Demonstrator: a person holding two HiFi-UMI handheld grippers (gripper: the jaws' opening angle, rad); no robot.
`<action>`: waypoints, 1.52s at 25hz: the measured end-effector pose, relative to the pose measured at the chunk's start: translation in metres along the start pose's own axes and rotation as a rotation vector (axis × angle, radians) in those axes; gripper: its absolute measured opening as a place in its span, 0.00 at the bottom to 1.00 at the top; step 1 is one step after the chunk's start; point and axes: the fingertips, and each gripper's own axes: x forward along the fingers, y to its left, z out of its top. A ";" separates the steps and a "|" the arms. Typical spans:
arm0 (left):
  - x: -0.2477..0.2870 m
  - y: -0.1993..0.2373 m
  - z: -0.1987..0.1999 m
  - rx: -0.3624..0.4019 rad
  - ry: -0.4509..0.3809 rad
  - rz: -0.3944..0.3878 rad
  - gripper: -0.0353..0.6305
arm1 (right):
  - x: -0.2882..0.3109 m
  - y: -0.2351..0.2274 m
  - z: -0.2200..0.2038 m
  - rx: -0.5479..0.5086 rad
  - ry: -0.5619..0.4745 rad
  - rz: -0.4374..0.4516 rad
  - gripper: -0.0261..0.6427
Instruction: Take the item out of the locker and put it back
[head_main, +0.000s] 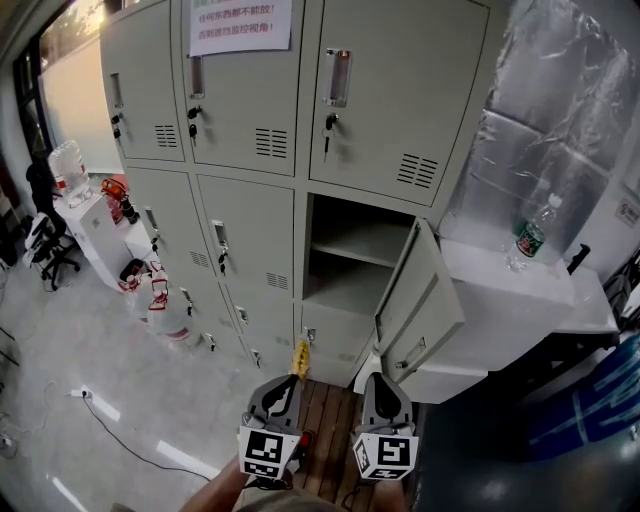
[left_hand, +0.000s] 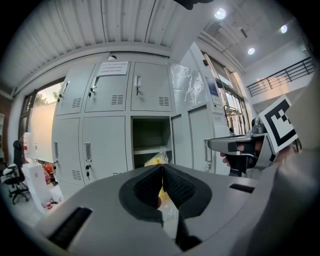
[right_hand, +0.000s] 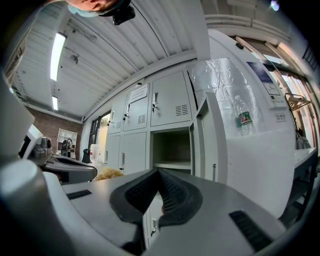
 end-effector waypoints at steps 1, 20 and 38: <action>0.000 0.000 0.000 0.002 -0.001 0.000 0.09 | 0.001 0.000 0.000 0.000 -0.001 0.000 0.06; 0.069 0.008 0.004 0.095 0.017 -0.092 0.09 | 0.027 -0.018 -0.019 0.028 0.055 -0.058 0.06; 0.211 0.002 -0.021 0.310 0.050 -0.258 0.09 | 0.102 -0.048 -0.056 0.080 0.161 -0.151 0.06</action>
